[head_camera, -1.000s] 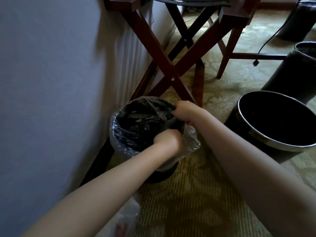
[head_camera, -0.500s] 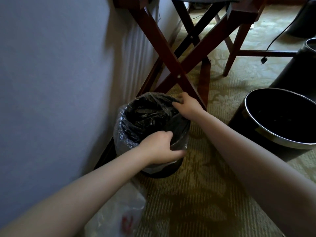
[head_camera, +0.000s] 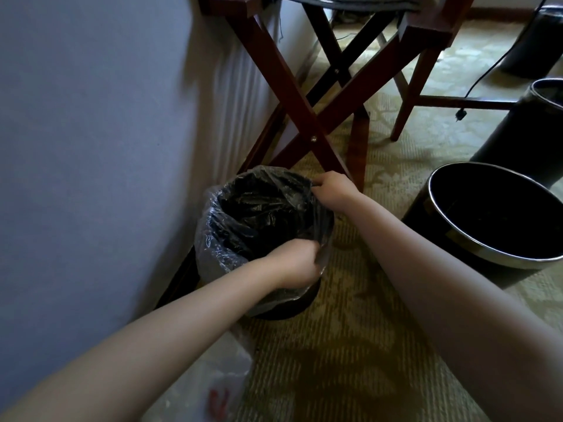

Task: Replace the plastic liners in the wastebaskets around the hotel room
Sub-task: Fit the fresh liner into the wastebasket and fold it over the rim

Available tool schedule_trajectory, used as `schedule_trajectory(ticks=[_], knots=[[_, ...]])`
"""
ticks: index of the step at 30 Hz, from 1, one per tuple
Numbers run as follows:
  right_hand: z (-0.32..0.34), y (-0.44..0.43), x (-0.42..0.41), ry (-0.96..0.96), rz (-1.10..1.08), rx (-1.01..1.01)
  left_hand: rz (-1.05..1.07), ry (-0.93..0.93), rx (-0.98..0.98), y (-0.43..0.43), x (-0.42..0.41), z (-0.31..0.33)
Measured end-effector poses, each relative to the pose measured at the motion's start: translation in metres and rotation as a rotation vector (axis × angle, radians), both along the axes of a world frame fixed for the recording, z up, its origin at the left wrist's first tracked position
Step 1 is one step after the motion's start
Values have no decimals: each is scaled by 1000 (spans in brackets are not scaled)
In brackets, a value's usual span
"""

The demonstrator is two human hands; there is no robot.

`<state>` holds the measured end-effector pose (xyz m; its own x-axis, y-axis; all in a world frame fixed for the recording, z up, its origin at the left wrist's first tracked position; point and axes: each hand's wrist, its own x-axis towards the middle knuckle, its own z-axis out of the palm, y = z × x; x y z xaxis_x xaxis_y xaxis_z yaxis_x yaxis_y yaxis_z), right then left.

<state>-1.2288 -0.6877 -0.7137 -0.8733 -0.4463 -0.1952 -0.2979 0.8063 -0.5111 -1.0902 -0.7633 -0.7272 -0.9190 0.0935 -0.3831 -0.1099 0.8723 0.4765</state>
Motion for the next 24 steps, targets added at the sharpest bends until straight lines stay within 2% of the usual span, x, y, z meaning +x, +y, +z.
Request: schedule_trajectory(ticks=[2, 4, 6, 8, 11, 14, 17, 20, 24], knots=[[-3, -2, 0, -13, -1, 1, -77, 32, -111, -8, 12, 2], [-4, -5, 3, -4, -5, 27, -135, 46, -135, -12, 17, 8], [-7, -3, 6, 146, -17, 56, -240, 137, -208, -22, 16, 19], [-10, -1, 17, 349, 9, -60, -321, 221, -343, -42, 15, 34], [-9, 7, 49, 545, 175, -359, -319, 90, -398, -80, 19, 44], [-14, 23, 86, 547, 444, -394, -347, 51, -459, -104, 32, 29], [-32, 34, 106, 557, 671, -219, -424, 355, -576, -111, 40, -4], [-47, 39, 99, 736, 804, -21, -383, 689, -524, -116, 43, -28], [-50, 45, 88, 782, 786, 75, -325, 848, -478, -119, 50, -42]])
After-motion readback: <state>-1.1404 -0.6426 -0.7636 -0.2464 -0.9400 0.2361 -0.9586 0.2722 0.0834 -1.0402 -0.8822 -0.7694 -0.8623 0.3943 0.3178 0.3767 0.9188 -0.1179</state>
